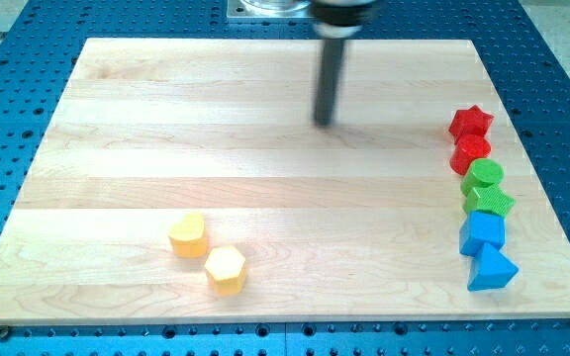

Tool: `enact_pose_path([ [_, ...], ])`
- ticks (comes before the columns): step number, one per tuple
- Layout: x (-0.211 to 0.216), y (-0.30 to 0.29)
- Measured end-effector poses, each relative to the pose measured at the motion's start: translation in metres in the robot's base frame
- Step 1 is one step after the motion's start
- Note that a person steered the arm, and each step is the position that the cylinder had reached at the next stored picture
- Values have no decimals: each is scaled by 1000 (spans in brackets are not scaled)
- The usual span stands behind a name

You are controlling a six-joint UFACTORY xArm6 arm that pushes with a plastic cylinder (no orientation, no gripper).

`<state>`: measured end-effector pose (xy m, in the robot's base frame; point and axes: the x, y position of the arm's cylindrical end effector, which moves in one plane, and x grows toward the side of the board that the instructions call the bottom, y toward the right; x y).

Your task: Place the heart above the red star

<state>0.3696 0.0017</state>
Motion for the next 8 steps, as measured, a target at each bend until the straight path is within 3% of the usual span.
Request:
enact_pose_path([
  [1,57,-95],
  [2,142,-212],
  [3,210,-218],
  [4,207,-149],
  [5,162,-108],
  [6,156,-83],
  [7,179,-113],
  [8,202,-78],
])
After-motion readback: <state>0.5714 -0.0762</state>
